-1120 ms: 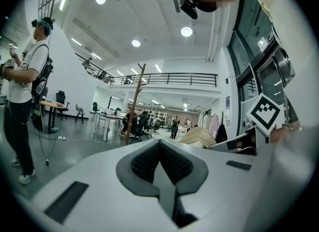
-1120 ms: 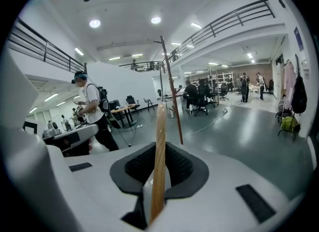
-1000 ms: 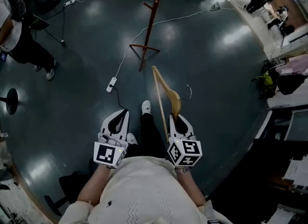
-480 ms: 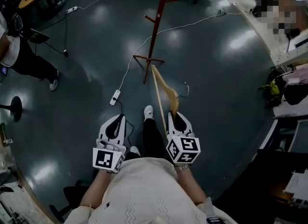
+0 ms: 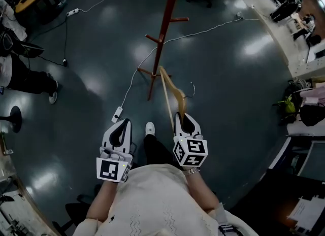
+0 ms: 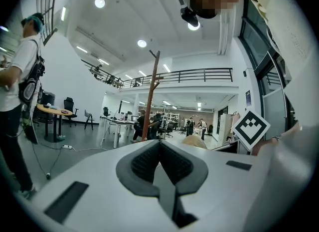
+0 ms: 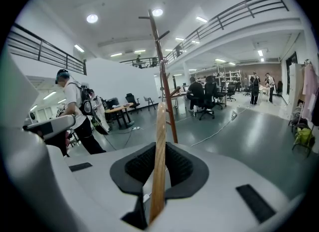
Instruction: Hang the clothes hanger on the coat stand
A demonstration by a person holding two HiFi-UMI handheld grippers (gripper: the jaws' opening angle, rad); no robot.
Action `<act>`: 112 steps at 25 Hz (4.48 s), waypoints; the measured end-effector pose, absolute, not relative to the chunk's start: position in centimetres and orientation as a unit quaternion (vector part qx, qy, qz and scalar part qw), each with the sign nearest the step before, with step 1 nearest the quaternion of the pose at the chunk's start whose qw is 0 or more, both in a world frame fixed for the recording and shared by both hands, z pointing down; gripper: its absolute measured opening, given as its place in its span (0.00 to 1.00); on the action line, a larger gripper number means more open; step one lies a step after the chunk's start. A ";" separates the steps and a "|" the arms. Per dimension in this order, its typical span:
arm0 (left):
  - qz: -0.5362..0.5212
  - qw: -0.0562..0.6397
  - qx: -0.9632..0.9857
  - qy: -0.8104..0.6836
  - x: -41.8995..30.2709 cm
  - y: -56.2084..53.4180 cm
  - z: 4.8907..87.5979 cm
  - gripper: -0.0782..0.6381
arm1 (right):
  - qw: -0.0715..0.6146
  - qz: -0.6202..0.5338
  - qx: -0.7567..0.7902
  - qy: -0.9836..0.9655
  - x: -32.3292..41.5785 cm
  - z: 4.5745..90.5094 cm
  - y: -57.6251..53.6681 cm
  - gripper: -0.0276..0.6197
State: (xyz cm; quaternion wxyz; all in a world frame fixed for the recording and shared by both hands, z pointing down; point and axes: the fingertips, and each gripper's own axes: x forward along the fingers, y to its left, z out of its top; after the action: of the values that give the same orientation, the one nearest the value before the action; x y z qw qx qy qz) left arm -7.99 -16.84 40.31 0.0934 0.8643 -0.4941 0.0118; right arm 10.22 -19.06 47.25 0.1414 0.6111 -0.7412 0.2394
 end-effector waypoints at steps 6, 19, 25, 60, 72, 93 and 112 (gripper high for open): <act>0.012 0.087 0.851 -0.518 -6.5 -23.6 39.1 0.13 | 0.159 0.198 0.622 -0.741 13.1 47.1 -29.5 0.15; 0.045 0.106 0.822 -0.558 -4.7 -28.4 40.5 0.13 | 0.152 0.147 0.688 -0.694 15.1 48.2 -46.0 0.15; 0.052 0.107 0.799 -0.589 -6.5 -29.5 40.7 0.13 | 0.163 0.141 0.694 -0.687 13.9 50.3 -50.7 0.15; 0.046 0.124 0.757 -0.640 -10.9 -31.3 42.5 0.13 | 0.169 0.192 0.655 -0.711 8.7 57.7 -56.3 0.15; 0.043 0.123 0.776 -0.617 -10.0 -30.0 42.7 0.12 | 0.135 0.179 0.638 -0.736 8.4 55.7 -53.2 0.22; 0.012 0.128 0.820 -0.558 -9.6 -19.6 43.7 0.13 | 0.097 0.160 0.558 -0.809 7.4 50.3 -31.7 0.07; 0.017 0.116 0.863 -0.491 -12.0 1.3 43.0 0.13 | 0.019 0.151 0.568 -0.809 1.7 42.6 -3.3 0.07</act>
State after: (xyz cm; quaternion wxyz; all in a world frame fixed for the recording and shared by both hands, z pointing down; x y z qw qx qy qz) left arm -11.99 1.31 43.04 0.1160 0.8633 -0.4908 0.0170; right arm 1.72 -3.27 42.57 0.0195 0.5680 -0.8088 0.1515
